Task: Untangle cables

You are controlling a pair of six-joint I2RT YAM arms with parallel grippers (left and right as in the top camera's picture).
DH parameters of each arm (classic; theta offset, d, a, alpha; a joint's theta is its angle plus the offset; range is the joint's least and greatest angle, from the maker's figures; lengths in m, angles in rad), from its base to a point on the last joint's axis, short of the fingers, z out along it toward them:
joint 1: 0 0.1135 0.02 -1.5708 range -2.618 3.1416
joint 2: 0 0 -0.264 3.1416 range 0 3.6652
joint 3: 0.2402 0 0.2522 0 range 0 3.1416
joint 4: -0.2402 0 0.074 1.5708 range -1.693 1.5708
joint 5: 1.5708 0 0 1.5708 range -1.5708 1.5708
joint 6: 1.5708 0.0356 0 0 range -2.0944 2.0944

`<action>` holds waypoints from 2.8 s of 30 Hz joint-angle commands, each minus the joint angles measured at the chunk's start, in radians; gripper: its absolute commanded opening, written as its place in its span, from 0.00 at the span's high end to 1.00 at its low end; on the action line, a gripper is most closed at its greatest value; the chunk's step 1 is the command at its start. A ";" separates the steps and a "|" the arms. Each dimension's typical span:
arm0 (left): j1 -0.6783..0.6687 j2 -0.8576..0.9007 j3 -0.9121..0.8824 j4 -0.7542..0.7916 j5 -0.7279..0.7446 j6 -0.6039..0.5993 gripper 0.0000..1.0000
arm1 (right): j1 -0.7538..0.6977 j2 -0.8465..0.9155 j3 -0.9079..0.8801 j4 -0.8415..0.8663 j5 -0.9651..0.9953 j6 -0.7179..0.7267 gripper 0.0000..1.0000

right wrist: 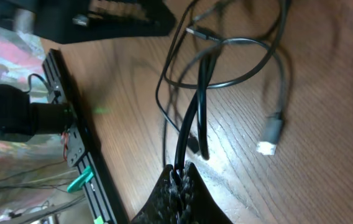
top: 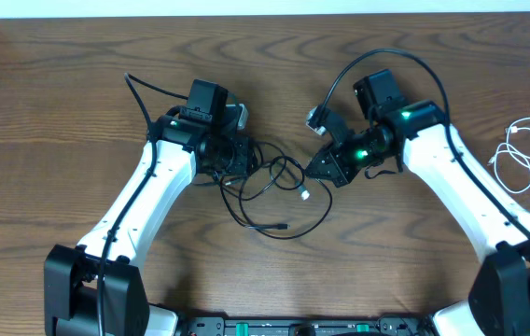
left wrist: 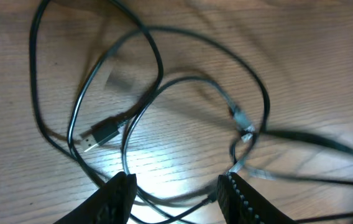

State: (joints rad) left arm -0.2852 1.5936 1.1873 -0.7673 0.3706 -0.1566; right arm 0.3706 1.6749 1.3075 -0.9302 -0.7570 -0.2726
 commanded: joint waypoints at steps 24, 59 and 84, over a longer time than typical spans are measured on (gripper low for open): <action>-0.002 0.117 -0.004 0.032 0.146 0.003 0.52 | 0.003 -0.020 -0.097 -0.160 0.425 -0.019 0.56; -0.002 0.117 -0.004 0.031 0.146 0.003 0.52 | 0.107 -0.009 -0.544 0.814 0.407 0.026 0.73; -0.002 0.117 -0.004 0.031 0.146 0.003 0.52 | 0.107 0.030 -0.566 0.851 0.407 0.104 0.72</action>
State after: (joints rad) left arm -0.2852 1.7058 1.1870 -0.7330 0.5037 -0.1570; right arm 0.4732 1.6974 0.7589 -0.0799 -0.3431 -0.2066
